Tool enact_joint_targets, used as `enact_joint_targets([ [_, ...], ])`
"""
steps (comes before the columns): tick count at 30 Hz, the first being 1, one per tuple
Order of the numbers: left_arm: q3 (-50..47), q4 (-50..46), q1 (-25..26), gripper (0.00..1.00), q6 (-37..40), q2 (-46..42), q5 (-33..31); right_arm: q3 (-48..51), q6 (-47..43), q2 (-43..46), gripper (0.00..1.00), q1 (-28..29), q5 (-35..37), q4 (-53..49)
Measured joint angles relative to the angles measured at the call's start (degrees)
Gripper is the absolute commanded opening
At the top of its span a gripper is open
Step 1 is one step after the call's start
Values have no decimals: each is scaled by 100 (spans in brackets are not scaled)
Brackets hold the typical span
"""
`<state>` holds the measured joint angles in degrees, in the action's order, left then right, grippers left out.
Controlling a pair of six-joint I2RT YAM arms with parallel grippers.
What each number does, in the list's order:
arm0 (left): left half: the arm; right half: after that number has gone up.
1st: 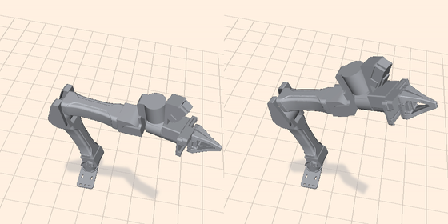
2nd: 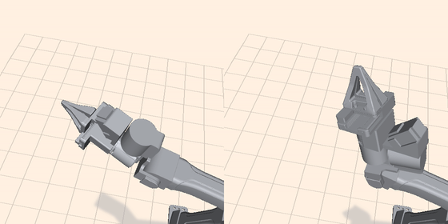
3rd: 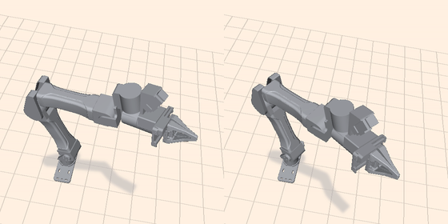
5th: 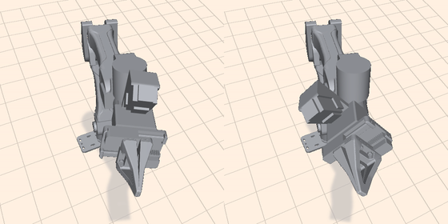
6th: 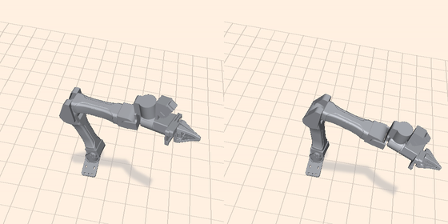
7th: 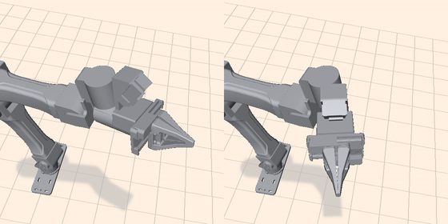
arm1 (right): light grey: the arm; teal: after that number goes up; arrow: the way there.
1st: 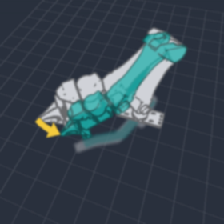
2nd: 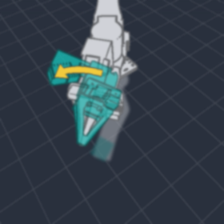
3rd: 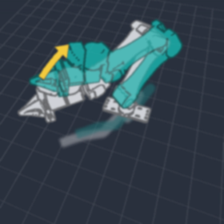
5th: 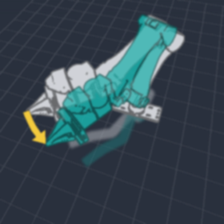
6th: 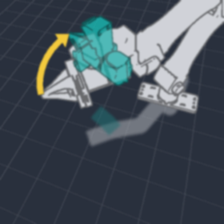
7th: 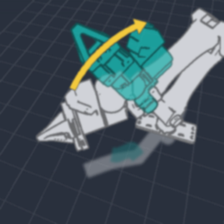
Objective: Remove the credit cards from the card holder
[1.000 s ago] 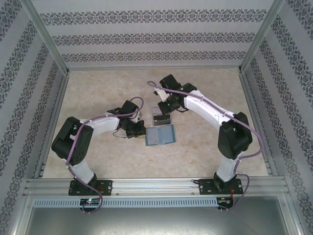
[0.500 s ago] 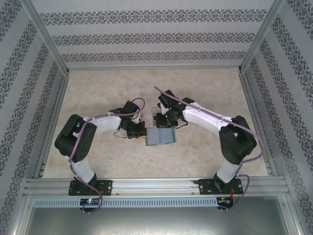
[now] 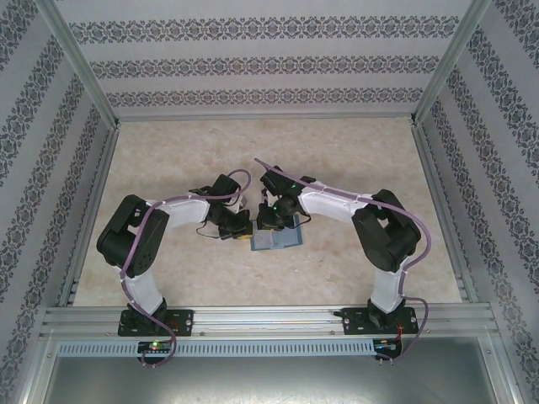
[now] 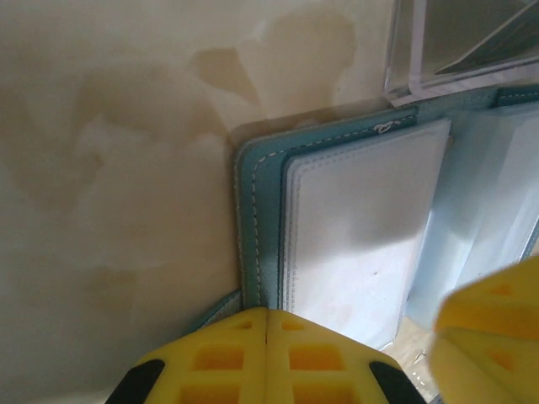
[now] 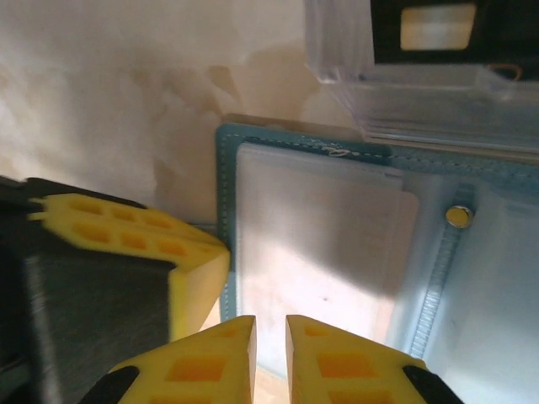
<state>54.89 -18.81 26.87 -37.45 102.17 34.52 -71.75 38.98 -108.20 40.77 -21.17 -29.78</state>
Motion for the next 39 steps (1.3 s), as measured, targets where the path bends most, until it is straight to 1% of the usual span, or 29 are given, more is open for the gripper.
enact_joint_targets([
  [5, 0, 0, 0, 0, 0, 0, 2, -17, 33, -162, 24, 2, 4, -2],
  [13, 0, 0, 0, 0, 0, 0, 4, -85, 28, -317, 34, 66, 74, -94],
  [25, 0, 0, 0, 0, 0, 0, 20, -254, -37, -319, 51, 114, 498, -509],
  [39, 0, 0, 0, 0, 2, 2, 48, -463, -155, -409, 58, 254, 942, -874],
])
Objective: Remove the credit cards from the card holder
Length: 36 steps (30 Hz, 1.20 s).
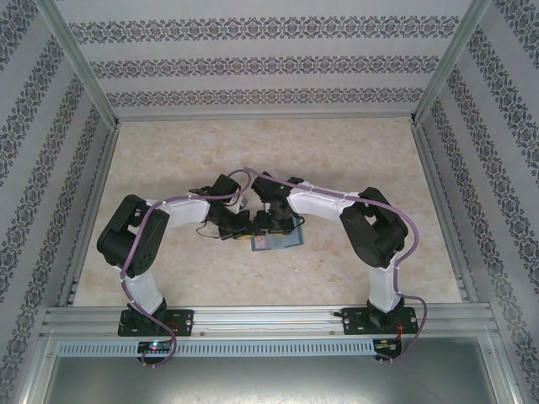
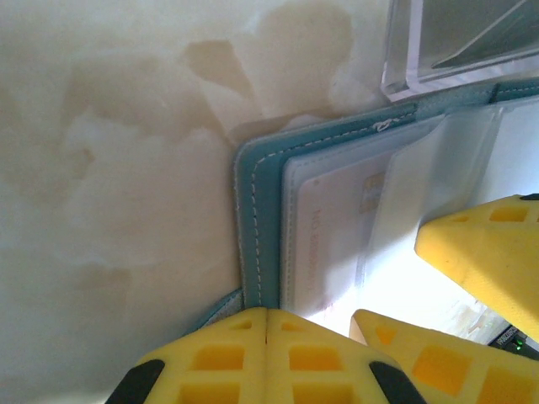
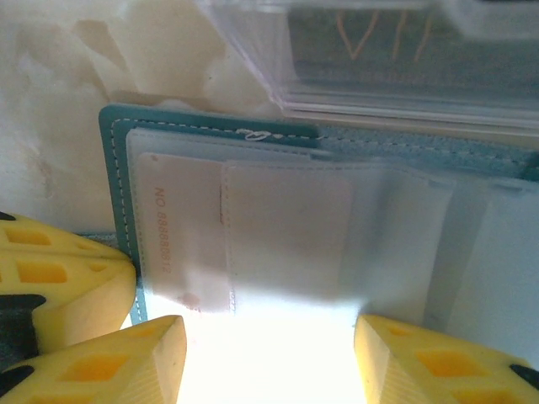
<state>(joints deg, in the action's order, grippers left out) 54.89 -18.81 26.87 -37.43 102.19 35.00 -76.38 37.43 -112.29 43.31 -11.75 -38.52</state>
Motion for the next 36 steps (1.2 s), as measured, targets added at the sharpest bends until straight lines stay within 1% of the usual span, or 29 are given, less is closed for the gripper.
enact_joint_targets([
  [9, 0, -2, 0, 0, -2, 9, 4, -61, -11, -70, 57, 7, 37, -66],
  [17, 0, -2, 0, 0, -2, 11, 15, -114, -9, -151, 53, 7, 81, -122],
  [23, 0, -2, 0, 0, 0, 11, 17, -146, -11, -179, 46, 7, 155, -201],
  [30, 0, -2, 0, 0, 0, 11, 17, -146, -9, -179, 35, 7, 229, -256],
  [36, 0, -2, 0, 0, 0, 11, 17, -151, -28, -162, 30, 4, 251, -295],
])
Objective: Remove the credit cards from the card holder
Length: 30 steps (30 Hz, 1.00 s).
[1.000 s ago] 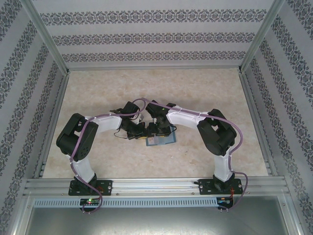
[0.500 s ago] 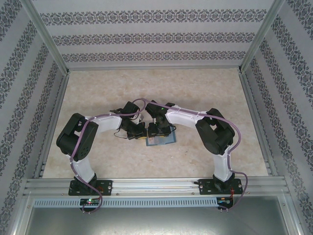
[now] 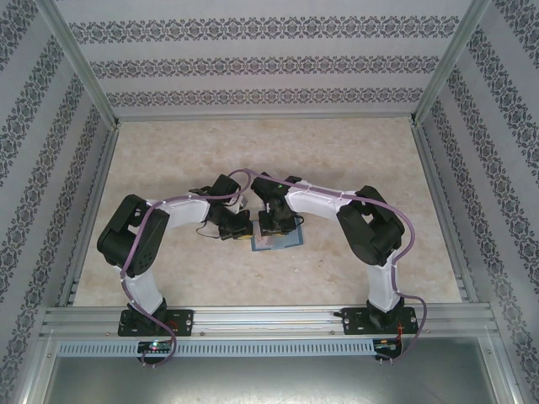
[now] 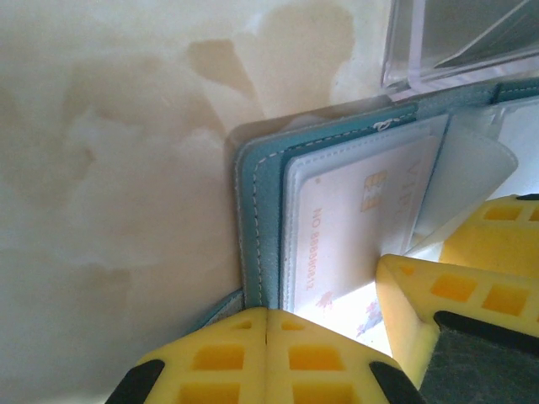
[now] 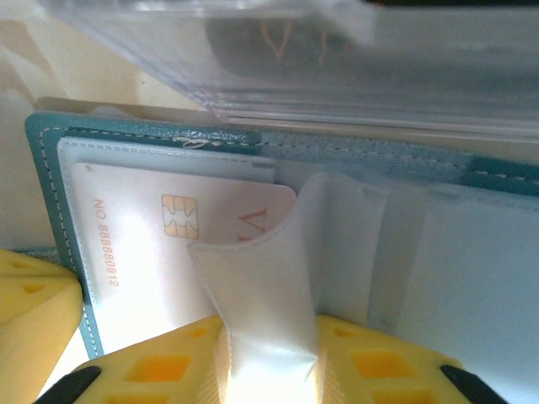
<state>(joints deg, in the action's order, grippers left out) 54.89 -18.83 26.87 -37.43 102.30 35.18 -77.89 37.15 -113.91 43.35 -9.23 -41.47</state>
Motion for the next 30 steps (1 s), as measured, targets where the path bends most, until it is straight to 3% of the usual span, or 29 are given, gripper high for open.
enact_joint_targets([
  [13, 66, -85, 0, 0, 15, 0, -2, 0, -2, 260, 19, 0, -2, -94],
  [30, 278, 350, 245, 0, -326, 262, 505, 4, -2, 385, 19, -76, -68, -162],
])
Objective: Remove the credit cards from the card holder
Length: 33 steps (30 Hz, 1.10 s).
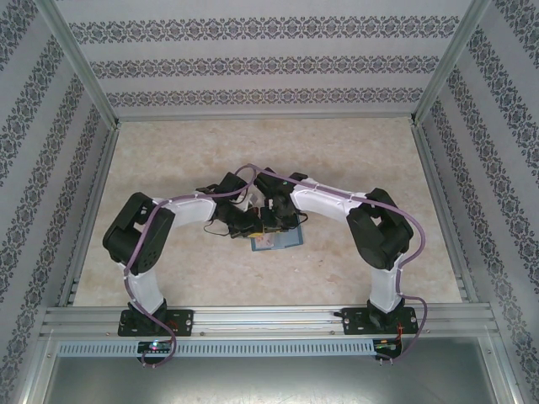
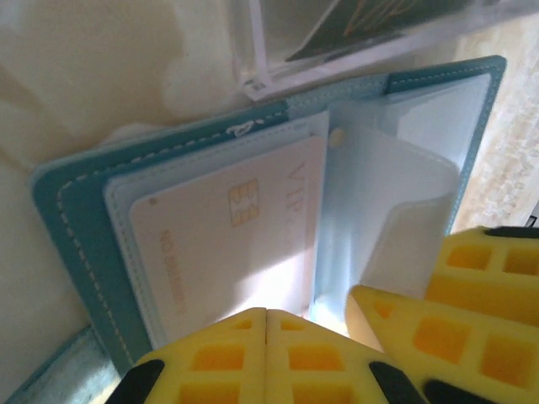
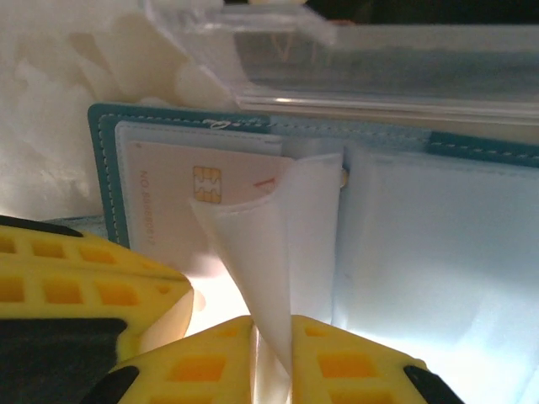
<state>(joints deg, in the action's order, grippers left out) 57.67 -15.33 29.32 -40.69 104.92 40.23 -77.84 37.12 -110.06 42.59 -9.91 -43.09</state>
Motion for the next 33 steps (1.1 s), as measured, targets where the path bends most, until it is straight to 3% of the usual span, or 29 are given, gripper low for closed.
enact_joint_targets([
  [11, 2, 76, -2, 0, 11, 153, 46, -4, -225, 120, 34, -55, 402, -428],
  [20, 2, 76, 0, 0, 15, 153, 28, -2, -455, 468, 32, -354, 894, -868],
  [33, 26, 42, 0, 0, 13, 153, 24, 407, -568, 643, 30, -601, 944, -789],
])
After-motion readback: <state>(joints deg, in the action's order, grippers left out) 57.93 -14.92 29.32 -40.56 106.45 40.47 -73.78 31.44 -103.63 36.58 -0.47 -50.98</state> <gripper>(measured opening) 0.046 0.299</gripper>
